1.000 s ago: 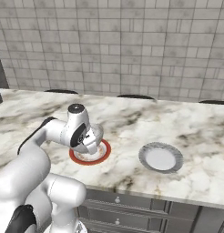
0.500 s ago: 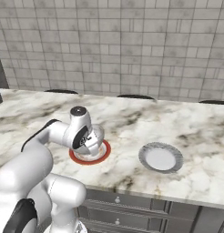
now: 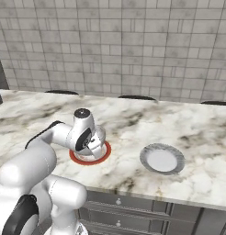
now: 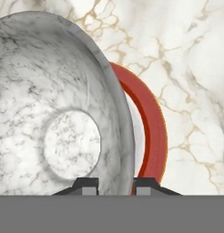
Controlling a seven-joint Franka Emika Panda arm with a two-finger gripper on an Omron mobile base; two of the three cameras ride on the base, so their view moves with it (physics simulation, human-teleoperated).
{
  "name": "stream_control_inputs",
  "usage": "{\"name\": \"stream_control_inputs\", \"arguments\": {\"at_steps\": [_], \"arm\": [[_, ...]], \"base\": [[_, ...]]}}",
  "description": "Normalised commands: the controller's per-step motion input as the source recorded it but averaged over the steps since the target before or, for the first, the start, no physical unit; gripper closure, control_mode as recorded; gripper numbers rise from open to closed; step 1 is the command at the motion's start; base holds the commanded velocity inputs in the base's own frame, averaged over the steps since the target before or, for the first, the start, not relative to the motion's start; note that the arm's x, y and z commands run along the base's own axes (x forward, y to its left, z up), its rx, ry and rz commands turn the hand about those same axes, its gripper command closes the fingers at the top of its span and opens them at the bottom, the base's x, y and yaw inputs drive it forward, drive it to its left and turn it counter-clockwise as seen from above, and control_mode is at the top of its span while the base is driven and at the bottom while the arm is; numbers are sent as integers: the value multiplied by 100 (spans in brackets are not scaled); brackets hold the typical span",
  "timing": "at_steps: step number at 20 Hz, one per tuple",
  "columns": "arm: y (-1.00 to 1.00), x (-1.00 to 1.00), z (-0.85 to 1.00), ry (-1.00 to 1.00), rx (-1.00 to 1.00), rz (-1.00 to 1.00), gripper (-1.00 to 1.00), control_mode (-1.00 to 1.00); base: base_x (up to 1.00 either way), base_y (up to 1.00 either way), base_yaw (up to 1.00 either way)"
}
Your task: Move the bowls from the cabinet to the plates on the dining table.
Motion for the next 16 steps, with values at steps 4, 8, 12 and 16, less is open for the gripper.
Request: {"name": "stream_control_inputs", "arguments": {"at_steps": [4,8,12,16], "arm": [[0,0,0,0,0,0,100,-100],[0,0,0,0,0,0,-100,-100],[0,-6,2,0,0,0,-100,-100],[-1,-33,9,0,0,-1,-100,-100]], "base": [[0,0,0],[0,0,0],[0,0,0],[0,0,0]]}}
